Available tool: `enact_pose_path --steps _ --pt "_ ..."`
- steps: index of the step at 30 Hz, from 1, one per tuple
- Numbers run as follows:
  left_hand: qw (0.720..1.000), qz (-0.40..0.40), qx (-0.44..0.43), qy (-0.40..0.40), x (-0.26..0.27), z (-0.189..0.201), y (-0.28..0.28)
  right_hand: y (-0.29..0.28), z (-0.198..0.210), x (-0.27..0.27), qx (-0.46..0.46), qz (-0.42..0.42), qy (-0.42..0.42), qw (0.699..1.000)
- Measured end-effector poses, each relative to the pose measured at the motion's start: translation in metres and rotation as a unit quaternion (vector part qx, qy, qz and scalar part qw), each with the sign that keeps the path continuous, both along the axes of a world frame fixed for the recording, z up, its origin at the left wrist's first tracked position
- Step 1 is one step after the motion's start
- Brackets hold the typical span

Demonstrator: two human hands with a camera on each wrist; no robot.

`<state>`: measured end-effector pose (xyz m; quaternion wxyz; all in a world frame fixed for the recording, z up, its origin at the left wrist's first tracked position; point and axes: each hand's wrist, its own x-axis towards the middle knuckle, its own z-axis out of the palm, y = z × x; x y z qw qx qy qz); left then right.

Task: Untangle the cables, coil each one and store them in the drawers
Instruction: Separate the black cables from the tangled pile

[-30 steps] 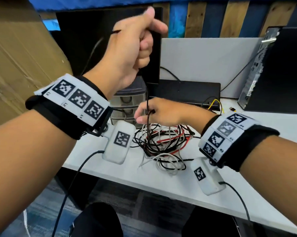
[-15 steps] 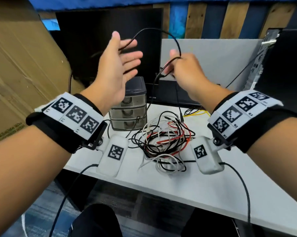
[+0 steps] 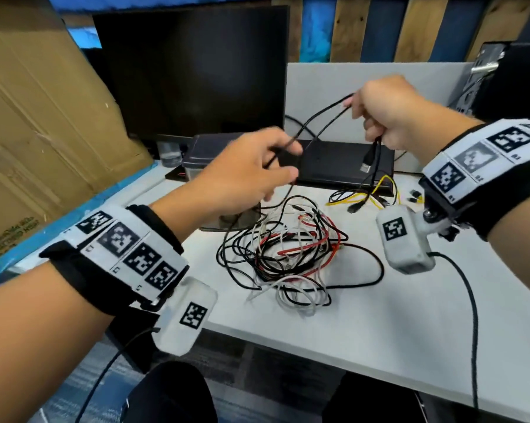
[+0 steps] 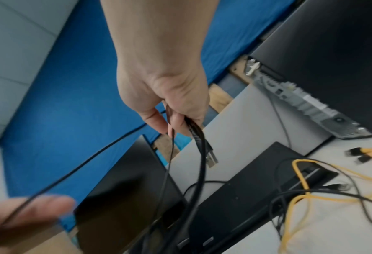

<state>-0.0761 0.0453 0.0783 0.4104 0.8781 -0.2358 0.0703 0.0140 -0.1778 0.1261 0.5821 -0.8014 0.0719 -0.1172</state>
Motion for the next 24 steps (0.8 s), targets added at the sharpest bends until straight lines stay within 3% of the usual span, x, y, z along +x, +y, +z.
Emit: enact_pose_path --steps 3,8,14,17,20,22,24 --pt "0.997 0.069 -0.029 -0.022 0.012 0.002 0.009 -0.008 -0.006 -0.003 0.036 -0.007 -0.014 0.999" --pt "0.971 0.083 0.194 0.112 0.034 -0.03 0.011 -0.002 -0.009 -0.007 0.137 0.092 -0.023 0.986" --pt "0.982 -0.01 0.131 0.136 0.042 -0.05 -0.001 0.005 -0.001 -0.01 0.184 0.15 -0.068 0.969" --pt "0.987 -0.008 0.022 0.16 0.046 -0.043 -0.004 0.002 0.0 -0.008 0.135 0.11 -0.103 0.979" --pt "0.974 0.094 -0.136 0.155 0.055 -0.024 -0.003 -0.002 -0.013 -0.008 0.006 0.087 -0.088 0.992" --pt "0.945 0.121 -0.269 0.139 0.053 -0.006 -0.003 0.003 -0.029 -0.014 -0.012 0.153 -0.037 0.988" --pt "0.904 0.095 -0.398 0.126 0.048 0.013 -0.005 0.013 -0.045 -0.022 -0.009 0.243 0.01 0.97"
